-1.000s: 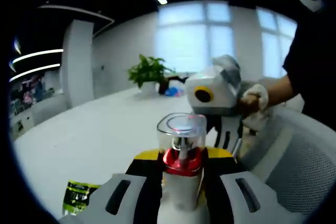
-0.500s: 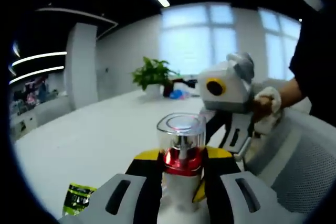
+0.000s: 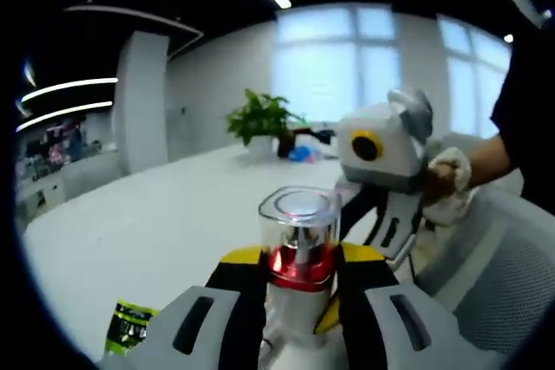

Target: Arrange the skincare products in the storage area until every visible bottle or jar stands upright without overlapping.

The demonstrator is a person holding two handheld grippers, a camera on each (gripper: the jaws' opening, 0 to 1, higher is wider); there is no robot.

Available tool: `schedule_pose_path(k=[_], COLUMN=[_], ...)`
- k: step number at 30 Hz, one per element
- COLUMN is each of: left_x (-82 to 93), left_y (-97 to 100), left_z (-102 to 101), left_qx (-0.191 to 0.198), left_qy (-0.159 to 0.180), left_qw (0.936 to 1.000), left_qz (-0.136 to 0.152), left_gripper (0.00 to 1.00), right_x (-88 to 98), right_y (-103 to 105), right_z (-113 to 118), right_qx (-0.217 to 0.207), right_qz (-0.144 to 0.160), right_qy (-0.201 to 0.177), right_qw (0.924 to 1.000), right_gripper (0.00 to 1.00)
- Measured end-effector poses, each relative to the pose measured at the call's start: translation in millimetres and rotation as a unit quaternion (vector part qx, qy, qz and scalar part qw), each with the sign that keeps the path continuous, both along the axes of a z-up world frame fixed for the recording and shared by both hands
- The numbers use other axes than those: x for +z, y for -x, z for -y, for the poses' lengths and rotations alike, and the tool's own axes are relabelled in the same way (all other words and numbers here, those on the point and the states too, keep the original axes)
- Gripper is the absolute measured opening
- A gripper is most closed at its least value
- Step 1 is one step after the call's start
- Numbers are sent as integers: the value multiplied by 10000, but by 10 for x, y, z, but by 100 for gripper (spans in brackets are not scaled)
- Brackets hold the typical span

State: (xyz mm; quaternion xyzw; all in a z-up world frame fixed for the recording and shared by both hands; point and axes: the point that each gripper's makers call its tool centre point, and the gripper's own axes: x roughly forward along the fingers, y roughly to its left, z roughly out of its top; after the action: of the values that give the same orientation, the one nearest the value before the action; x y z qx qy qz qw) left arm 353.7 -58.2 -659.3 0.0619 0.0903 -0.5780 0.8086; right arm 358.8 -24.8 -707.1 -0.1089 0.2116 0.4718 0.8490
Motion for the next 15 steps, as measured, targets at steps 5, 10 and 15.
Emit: schedule_pose_path(k=[5,10,15], left_x=[4,-50,-232], left_y=[-30,-73,-120], left_z=[-19,-176,-522], left_qx=[67,257,456], left_qy=[-228,-560,-1286], left_qw=[9995,9981,9906], left_qz=[214,-45,-124], left_gripper=[30,38,42], right_x=[0,3,-7], right_y=[-15,-18,-13], right_z=[8,8,12], right_qx=[14,41,69], right_qz=[-14,-18,-37], right_qy=[2,-10,-15], right_qw=[10000,10000,10000], right_gripper=[30,30,30])
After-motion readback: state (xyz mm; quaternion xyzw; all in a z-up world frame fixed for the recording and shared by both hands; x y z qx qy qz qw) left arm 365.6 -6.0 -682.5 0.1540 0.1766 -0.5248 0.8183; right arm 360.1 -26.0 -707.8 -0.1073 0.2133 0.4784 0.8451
